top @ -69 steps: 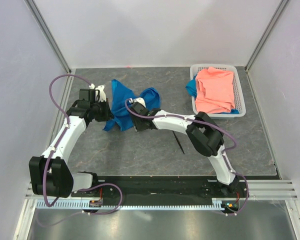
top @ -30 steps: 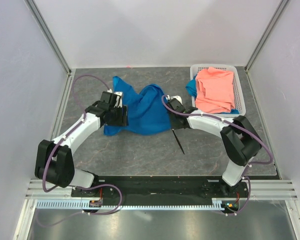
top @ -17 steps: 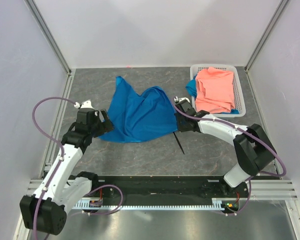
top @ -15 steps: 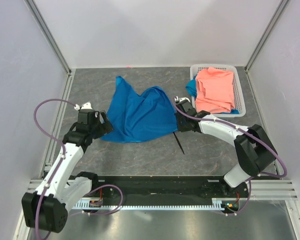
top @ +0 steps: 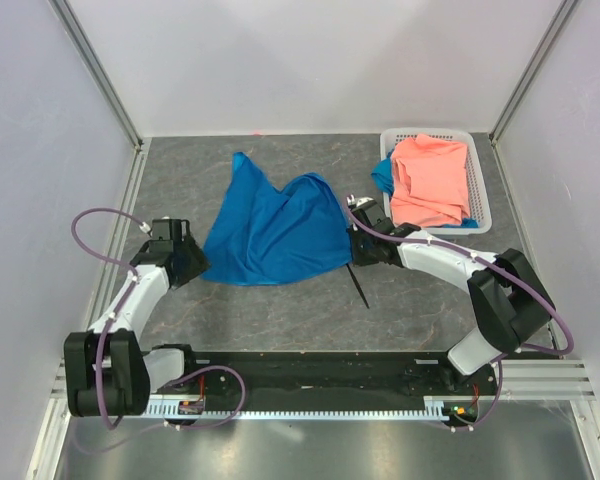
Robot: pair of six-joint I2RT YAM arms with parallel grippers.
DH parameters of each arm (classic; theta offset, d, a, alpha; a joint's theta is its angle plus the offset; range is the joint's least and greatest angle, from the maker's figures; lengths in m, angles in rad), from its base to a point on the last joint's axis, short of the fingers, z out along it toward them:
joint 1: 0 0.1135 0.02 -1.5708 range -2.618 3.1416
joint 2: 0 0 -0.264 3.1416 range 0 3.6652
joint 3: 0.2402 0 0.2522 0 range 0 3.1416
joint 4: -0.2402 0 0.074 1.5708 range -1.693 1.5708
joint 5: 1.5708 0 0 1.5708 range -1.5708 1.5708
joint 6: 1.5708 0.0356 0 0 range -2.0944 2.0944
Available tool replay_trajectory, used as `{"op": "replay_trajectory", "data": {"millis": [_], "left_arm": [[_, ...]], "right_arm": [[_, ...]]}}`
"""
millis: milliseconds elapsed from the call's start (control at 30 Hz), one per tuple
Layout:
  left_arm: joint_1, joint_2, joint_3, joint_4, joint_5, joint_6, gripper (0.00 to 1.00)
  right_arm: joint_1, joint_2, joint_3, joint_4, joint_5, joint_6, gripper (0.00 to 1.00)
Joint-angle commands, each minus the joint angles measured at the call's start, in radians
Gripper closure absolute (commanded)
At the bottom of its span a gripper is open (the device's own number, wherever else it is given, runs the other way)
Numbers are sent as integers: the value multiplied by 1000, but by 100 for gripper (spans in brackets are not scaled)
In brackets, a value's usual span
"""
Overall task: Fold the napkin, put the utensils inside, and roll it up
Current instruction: Flatten the napkin out
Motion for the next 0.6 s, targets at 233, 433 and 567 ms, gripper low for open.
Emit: {"op": "replay_trajectory", "data": {"millis": [233, 433, 567], "left_arm": [[37, 168, 20, 128, 38, -7, 48], [65, 202, 22, 157, 55, -4, 49], [66, 228, 25, 174, 78, 4, 59]], "right_arm": [[-1, -46, -17, 29, -75, -6, 100], [-1, -54, -26, 29, -81, -8, 100], [-1, -60, -24, 29, -89, -11, 100]]}}
